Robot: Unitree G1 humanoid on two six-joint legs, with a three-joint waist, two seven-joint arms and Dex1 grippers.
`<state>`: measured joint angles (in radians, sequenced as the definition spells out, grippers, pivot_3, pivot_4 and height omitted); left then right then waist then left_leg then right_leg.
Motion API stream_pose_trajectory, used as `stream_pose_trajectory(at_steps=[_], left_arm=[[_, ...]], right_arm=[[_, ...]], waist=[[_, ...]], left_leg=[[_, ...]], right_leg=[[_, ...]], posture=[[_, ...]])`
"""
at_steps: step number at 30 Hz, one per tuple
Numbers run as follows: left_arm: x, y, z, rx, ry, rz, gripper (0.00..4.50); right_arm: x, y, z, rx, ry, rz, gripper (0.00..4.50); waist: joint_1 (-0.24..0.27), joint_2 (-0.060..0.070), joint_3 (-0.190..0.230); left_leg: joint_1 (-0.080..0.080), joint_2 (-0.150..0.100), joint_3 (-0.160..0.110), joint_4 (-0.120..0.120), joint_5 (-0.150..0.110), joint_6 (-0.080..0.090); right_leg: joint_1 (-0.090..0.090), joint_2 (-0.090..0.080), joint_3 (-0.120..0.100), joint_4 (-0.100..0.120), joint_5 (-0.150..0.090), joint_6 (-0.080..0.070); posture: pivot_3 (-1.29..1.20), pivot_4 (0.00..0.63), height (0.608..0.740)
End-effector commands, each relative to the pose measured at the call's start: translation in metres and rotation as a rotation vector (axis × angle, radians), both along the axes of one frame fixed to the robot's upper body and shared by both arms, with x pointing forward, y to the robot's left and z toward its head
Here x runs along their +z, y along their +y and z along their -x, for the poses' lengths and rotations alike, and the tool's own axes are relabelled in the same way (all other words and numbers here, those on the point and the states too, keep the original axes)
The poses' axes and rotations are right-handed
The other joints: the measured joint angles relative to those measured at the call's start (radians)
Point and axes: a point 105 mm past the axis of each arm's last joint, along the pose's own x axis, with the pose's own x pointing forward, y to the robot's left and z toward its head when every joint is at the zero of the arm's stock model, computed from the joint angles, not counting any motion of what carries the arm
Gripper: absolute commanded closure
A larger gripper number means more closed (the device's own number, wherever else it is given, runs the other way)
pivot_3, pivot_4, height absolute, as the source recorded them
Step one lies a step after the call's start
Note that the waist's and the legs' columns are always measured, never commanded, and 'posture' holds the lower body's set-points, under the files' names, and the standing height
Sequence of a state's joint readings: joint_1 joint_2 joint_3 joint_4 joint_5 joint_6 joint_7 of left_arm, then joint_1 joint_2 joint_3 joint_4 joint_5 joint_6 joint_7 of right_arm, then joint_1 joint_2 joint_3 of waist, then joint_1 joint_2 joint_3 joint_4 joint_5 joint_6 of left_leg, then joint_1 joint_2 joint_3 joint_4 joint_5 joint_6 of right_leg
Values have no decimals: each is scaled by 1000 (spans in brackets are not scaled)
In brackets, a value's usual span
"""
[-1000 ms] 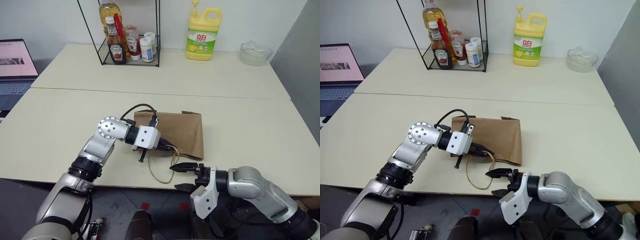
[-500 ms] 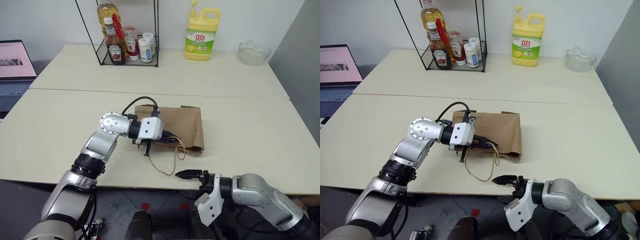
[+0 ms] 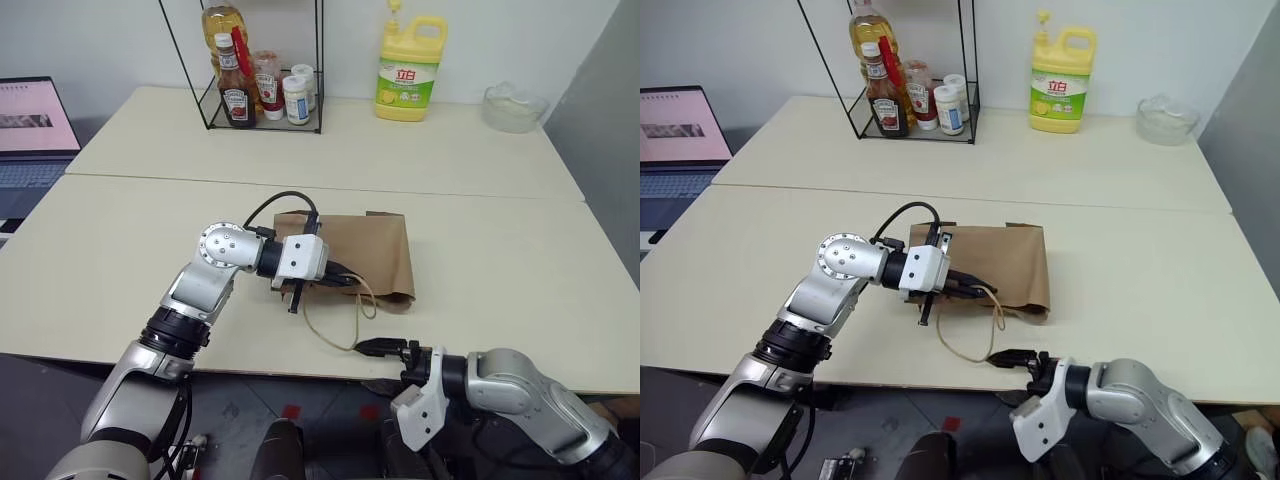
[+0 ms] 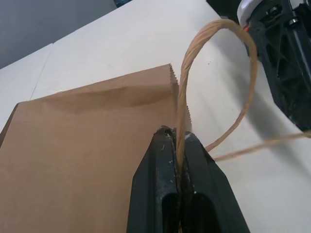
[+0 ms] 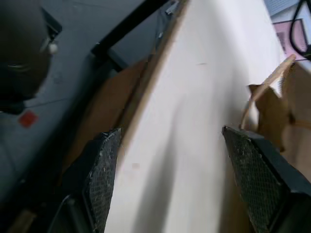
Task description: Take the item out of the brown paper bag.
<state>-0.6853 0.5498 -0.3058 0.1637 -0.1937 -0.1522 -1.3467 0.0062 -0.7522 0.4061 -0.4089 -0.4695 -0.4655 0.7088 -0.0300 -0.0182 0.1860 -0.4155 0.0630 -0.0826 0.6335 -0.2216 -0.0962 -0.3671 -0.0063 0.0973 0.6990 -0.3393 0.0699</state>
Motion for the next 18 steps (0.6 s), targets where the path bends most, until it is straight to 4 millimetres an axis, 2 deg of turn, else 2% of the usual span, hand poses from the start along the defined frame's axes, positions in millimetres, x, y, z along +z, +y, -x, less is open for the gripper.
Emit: stream_pose_trajectory(at_steps=[1,7,13,17,18], left_arm=[[11,0,3,-11,-38,18,4473],[10,-1,6,-19,-36,15,4473],[10,-1,6,-22,-39,12,4473],[11,0,5,-20,-41,11,4473],[11,0,5,-18,-42,12,4496]], right_arm=[[24,-2,2,1,-79,-89,1016],[49,9,-16,-36,-200,-178,1016],[48,20,-33,-35,-234,-160,1016],[39,30,-47,-37,-235,-125,1016],[36,32,-48,-36,-227,-118,1195]], waist=[[-2,0,0],[-3,0,0],[-2,0,0],[-2,0,0],[-2,0,0]], left_leg=[[0,0,0,0,0,0],[0,0,0,0,0,0],[0,0,0,0,0,0],[0,0,0,0,0,0],[0,0,0,-1,0,0]], right_leg=[[0,0,0,0,0,0],[0,1,0,0,0,0],[0,0,0,0,0,0],[0,0,0,0,0,0],[0,0,0,0,0,0]], posture=[[0,150,740],[0,150,740],[0,150,740],[0,150,740],[0,150,740]])
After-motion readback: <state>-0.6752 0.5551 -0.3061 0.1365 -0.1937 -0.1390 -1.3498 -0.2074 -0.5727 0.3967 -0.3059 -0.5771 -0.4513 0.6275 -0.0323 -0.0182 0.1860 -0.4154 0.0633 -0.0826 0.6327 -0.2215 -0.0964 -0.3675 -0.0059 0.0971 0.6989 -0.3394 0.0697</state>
